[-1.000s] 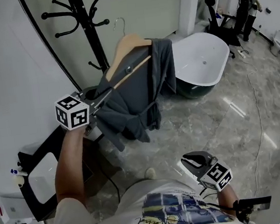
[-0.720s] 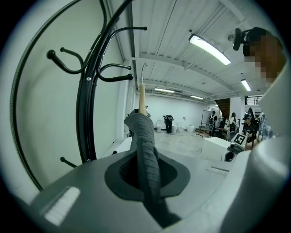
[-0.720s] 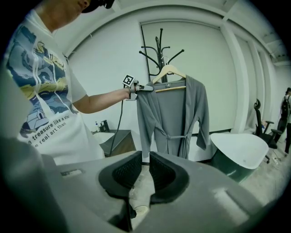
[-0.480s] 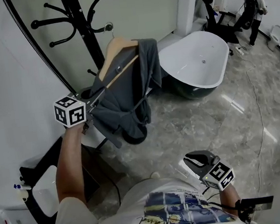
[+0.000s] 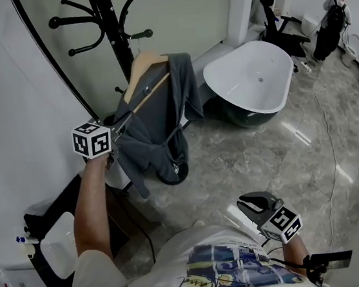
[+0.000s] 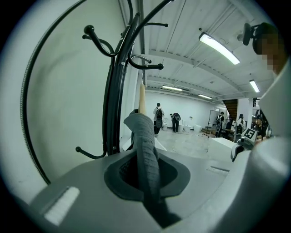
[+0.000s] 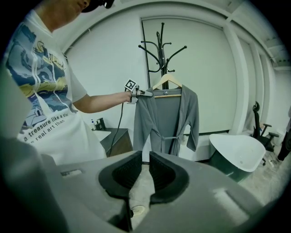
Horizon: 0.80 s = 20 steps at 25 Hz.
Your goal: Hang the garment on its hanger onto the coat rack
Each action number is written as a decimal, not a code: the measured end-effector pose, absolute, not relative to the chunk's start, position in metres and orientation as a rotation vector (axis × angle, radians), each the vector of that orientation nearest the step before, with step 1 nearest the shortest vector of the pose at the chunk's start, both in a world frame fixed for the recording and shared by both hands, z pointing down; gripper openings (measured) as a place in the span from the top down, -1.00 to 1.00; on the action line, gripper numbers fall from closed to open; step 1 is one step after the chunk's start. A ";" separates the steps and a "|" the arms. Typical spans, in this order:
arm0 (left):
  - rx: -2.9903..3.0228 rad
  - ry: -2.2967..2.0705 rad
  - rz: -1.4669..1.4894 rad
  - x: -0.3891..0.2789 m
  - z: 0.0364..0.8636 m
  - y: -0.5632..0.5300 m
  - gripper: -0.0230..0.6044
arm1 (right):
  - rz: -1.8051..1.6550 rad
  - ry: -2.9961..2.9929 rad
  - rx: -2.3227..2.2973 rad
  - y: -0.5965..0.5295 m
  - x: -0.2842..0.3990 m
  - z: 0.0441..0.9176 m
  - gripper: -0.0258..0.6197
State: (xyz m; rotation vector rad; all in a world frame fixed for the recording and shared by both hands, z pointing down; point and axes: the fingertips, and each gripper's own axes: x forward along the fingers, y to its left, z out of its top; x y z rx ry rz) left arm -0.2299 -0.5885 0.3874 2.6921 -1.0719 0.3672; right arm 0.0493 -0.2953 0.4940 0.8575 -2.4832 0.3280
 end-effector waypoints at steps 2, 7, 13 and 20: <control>2.690 -1.094 0.378 -0.232 0.389 -0.591 0.86 | 0.327 -2.482 0.857 -0.290 0.050 0.495 0.76; 2.706 -1.163 0.428 -0.235 0.390 -0.594 0.83 | 0.342 -2.471 0.854 -0.279 0.057 0.498 0.76; 2.661 -1.482 0.613 -0.255 0.386 -0.593 0.30 | 0.350 -2.474 0.844 -0.261 0.067 0.499 0.76; 2.613 -1.765 0.509 -0.257 0.358 -0.525 0.18 | 0.352 -2.485 0.799 -0.227 0.087 0.502 0.77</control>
